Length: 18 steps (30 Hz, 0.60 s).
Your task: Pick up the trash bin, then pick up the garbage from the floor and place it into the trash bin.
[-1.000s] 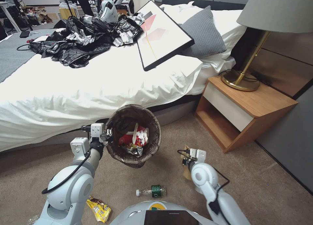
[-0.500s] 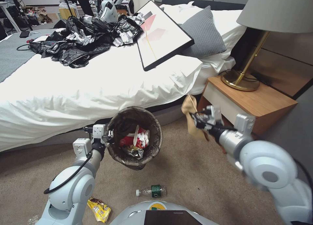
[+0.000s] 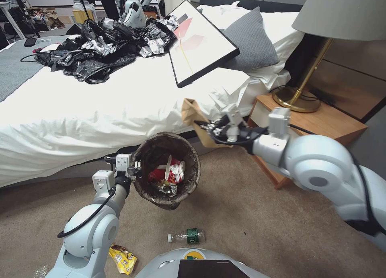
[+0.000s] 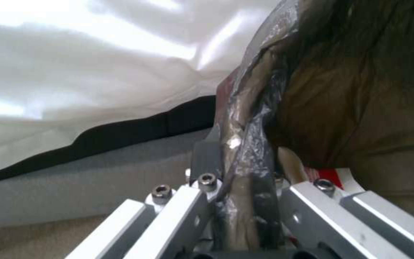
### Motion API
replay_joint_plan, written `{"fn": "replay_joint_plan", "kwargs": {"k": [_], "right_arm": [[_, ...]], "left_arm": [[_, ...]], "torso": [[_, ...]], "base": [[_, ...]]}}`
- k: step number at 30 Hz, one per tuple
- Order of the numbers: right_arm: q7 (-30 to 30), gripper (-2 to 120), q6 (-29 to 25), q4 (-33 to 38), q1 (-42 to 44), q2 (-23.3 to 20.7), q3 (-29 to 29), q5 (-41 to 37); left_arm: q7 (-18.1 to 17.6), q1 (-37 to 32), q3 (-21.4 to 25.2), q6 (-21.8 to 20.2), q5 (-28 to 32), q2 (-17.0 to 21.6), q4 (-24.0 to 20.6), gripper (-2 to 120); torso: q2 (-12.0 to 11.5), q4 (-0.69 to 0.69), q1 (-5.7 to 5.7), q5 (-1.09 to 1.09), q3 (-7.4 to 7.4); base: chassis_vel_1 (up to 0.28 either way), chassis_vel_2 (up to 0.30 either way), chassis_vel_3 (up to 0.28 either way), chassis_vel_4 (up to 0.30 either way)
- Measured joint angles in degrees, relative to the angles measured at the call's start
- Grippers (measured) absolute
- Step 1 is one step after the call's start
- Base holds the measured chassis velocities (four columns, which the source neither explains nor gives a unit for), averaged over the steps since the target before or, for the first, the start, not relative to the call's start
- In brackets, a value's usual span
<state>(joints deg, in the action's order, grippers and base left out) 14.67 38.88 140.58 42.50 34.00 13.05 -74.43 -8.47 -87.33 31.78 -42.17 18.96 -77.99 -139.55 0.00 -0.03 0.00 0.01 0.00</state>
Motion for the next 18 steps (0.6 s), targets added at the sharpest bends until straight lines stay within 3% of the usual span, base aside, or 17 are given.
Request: {"fn": "replay_joint_plan", "kwargs": {"k": [2,3,4,5,8,9,12,18], "right_arm": [[-0.28,0,-0.16,-0.84,-3.36,0.0,-3.46,-0.25],[-0.35,0,-0.53,-2.46,-8.39,0.39,-9.35,-0.36],[-0.15,0,-0.89,-4.7,-14.31,1.97,-18.81,-0.09],[-0.15,0,-0.89,-4.7,-14.31,1.97,-18.81,-0.09],[2.89,0,-1.46,-8.57,-21.53,7.59,-32.73,1.12],[2.89,0,-1.46,-8.57,-21.53,7.59,-32.73,1.12],[7.39,0,-1.99,-13.39,-26.18,13.96,-41.16,1.1],[10.15,0,-2.33,-17.35,-27.36,18.19,-46.24,0.84]], "left_arm": [[0.02,0.08,0.04,0.0,-0.08,-0.04,0.17,0],[0.04,0.19,0.12,0.0,-0.17,-0.09,0.36,0],[0.04,0.38,0.17,0.0,-0.22,-0.27,0.57,0],[0.04,0.38,0.17,0.0,-0.22,-0.27,0.57,0],[0.08,0.6,0.6,0.0,-0.2,-0.38,0.94,0],[0.08,0.6,0.6,0.0,-0.2,-0.38,0.94,0],[0.12,0.71,0.84,0.0,-0.17,-0.38,1.13,0],[0.18,0.78,1.17,0.0,-0.07,-0.4,1.13,0]], "torso": [[0.0,0.04,0.0,-0.01,0.01],[0.0,0.04,0.0,-0.02,0.0],[0.0,0.04,0.0,-0.02,0.01],[0.0,0.04,0.0,-0.02,0.01],[-0.01,0.03,0.0,0.0,0.01],[-0.01,0.03,0.0,0.0,0.01],[0.0,0.04,0.0,-0.02,0.01],[0.0,0.02,0.0,-0.02,0.0]], "base": [[0.0,0.0,0.0,0.0],[0.0,0.0,0.0,0.0],[0.0,0.0,0.0,0.0],[0.0,0.0,0.0,0.0],[0.0,0.0,0.0,0.0],[0.0,0.0,0.0,0.0],[0.0,0.0,0.0,0.0],[0.0,0.0,0.0,0.0]]}}
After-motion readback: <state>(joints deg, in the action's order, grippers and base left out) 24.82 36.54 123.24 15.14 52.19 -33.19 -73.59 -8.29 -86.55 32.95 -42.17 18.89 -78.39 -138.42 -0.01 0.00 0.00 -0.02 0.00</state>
